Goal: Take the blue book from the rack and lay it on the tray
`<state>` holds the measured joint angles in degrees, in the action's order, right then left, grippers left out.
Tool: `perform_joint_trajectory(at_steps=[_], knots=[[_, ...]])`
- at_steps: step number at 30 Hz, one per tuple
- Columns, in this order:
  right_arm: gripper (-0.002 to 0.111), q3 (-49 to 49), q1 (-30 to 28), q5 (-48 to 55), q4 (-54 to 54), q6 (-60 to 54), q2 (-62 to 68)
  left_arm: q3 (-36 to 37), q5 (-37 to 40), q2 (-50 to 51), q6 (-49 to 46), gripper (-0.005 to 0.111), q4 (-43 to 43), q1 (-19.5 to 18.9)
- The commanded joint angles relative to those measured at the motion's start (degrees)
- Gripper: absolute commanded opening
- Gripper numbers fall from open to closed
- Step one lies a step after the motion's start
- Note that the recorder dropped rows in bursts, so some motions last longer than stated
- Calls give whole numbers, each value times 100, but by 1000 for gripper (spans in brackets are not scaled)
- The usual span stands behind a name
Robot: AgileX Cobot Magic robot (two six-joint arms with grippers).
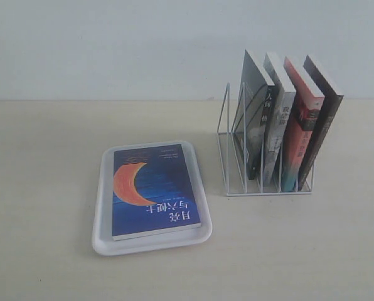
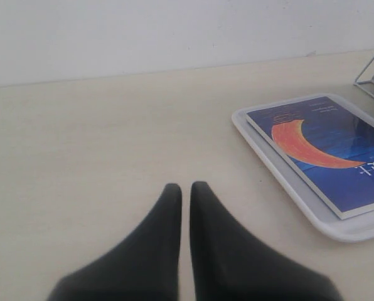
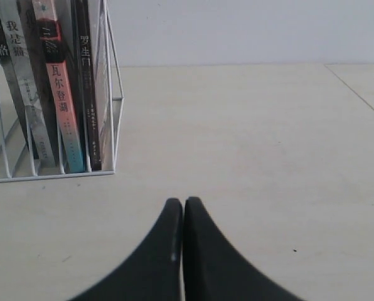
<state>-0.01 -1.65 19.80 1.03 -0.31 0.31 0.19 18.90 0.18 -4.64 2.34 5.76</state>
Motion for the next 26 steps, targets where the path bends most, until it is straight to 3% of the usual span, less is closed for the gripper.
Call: perform_joint_trajectory(at_steps=[1, 26], knots=[[0, 1, 15, -32, -32, -14, -31, -19, -88, -18, 39, 5, -5, 2], [0, 1, 15, -87, -21, -2, -31, -19, -88, -18, 39, 5, -5, 2]])
